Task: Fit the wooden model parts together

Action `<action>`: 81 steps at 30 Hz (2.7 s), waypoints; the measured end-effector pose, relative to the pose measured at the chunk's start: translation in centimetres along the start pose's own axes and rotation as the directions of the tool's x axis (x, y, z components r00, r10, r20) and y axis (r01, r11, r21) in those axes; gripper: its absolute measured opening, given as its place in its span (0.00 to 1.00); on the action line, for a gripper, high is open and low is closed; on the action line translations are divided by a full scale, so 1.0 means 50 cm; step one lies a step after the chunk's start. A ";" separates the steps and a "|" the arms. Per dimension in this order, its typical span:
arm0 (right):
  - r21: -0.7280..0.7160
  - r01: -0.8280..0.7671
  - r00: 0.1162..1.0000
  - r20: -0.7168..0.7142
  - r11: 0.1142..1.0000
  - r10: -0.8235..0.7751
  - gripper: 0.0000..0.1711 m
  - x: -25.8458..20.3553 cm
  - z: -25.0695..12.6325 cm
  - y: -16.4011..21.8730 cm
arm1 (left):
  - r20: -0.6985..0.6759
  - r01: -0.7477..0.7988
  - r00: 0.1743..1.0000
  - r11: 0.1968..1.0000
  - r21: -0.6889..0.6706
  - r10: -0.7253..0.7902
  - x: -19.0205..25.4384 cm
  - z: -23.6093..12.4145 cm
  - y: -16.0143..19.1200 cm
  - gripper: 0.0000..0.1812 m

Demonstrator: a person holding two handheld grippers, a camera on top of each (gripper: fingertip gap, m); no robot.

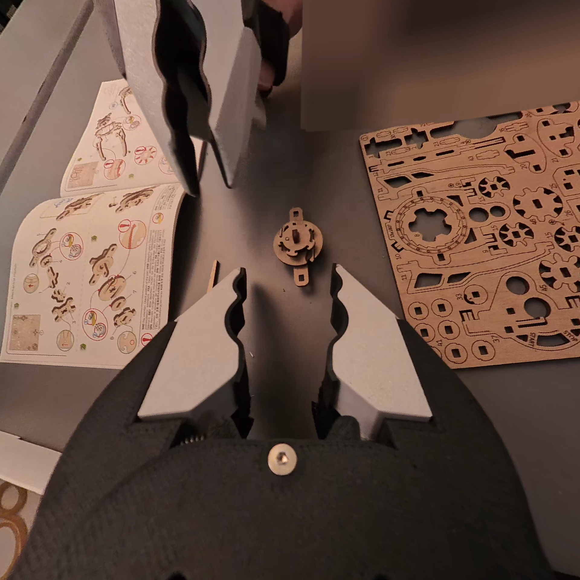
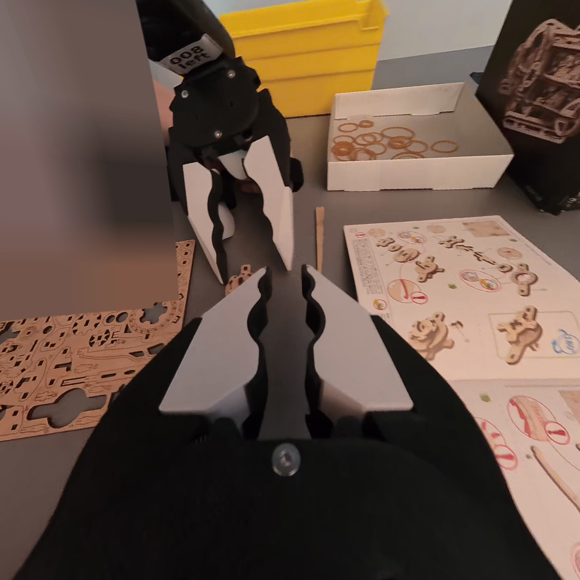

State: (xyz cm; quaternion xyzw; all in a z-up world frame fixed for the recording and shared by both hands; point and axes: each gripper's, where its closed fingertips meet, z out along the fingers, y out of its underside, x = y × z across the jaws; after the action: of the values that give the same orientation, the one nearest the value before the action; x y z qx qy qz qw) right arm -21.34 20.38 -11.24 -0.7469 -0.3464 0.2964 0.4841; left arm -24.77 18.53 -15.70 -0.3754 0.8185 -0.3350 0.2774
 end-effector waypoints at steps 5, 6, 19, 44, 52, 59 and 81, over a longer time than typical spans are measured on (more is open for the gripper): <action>0.038 -0.003 0.999 -0.041 0.999 0.005 0.11 0.019 -0.011 -0.004 | 0.087 -0.018 0.996 1.000 0.018 0.017 -0.017 -0.009 -0.012 0.23; 0.041 -0.004 0.999 -0.046 0.999 0.006 0.11 0.021 -0.012 -0.005 | 0.108 -0.026 0.994 0.998 0.054 0.020 -0.021 -0.017 -0.027 0.22; 0.141 0.035 0.991 -0.130 0.989 -0.017 0.10 0.047 -0.047 -0.031 | 0.106 0.291 0.939 0.920 0.264 -0.327 0.021 -0.168 -0.144 0.34; 0.175 0.048 0.989 -0.149 0.983 -0.022 0.10 0.056 -0.087 -0.047 | 0.327 0.493 0.799 0.861 0.124 -0.505 0.374 -0.130 -0.053 0.46; 0.201 0.058 0.983 -0.182 0.978 -0.021 0.10 0.062 -0.114 -0.065 | 0.332 0.443 0.839 0.896 0.042 -0.430 0.338 -0.121 -0.037 0.47; 0.118 0.130 0.968 -0.230 0.984 -0.101 0.09 0.080 -0.094 -0.035 | 0.163 0.322 0.935 0.946 -0.029 -0.314 0.209 -0.106 -0.021 0.41; -0.039 0.287 0.926 -0.246 0.957 -0.288 0.06 0.059 -0.036 -0.003 | -0.230 0.352 0.927 0.899 0.261 -0.296 0.092 -0.134 -0.087 0.29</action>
State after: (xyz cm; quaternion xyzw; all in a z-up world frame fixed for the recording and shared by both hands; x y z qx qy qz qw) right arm -18.25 21.86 -10.79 -0.7199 -0.3888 0.1258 0.5611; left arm -30.24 14.95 -9.18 -0.4281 0.7064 -0.5294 0.1936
